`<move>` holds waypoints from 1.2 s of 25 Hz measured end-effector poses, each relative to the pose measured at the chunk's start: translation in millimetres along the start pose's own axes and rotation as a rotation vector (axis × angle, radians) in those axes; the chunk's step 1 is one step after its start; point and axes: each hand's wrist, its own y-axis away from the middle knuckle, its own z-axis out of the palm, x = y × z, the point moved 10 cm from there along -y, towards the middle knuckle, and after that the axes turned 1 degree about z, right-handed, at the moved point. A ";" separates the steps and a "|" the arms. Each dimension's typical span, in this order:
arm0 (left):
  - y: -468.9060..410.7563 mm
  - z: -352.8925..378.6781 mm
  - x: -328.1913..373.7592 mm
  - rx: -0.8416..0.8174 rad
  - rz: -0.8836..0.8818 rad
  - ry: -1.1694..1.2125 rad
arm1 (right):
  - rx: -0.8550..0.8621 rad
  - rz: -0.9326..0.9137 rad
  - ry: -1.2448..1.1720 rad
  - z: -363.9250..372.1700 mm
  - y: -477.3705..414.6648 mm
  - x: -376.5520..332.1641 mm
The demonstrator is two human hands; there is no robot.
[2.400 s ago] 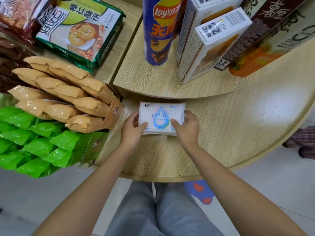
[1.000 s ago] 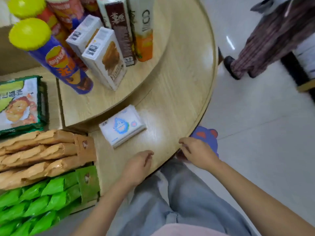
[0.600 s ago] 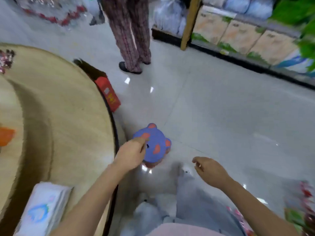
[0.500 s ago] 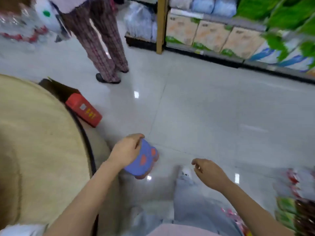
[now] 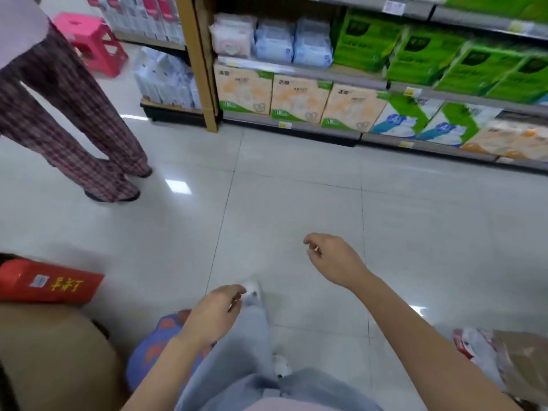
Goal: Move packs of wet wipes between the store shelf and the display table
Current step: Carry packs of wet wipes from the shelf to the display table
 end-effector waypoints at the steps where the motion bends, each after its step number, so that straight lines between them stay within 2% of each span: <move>1: -21.2 -8.0 -7.1 -0.008 -0.016 0.000 | 0.012 0.003 -0.007 -11.5 -25.9 -0.2; 6: -154.0 -95.2 -17.3 -0.022 -0.015 -0.038 | -0.019 0.124 -0.086 -50.0 -137.0 14.1; 13: -344.8 -270.8 59.2 0.066 0.201 -0.067 | -0.008 0.335 -0.187 -103.1 -247.5 43.1; 18: -457.5 -328.8 87.8 0.060 0.244 -0.048 | -0.019 0.375 -0.188 -127.8 -344.6 72.6; 24: -557.9 -370.3 80.3 -0.015 0.116 -0.037 | -0.035 0.288 -0.155 -218.4 -511.6 65.7; 27: -603.9 -414.3 88.1 0.058 0.085 0.052 | 0.003 0.142 -0.118 -290.8 -596.1 27.5; 30: -650.4 -479.5 111.6 0.181 0.144 0.235 | 0.135 0.003 -0.182 -368.2 -656.5 -22.1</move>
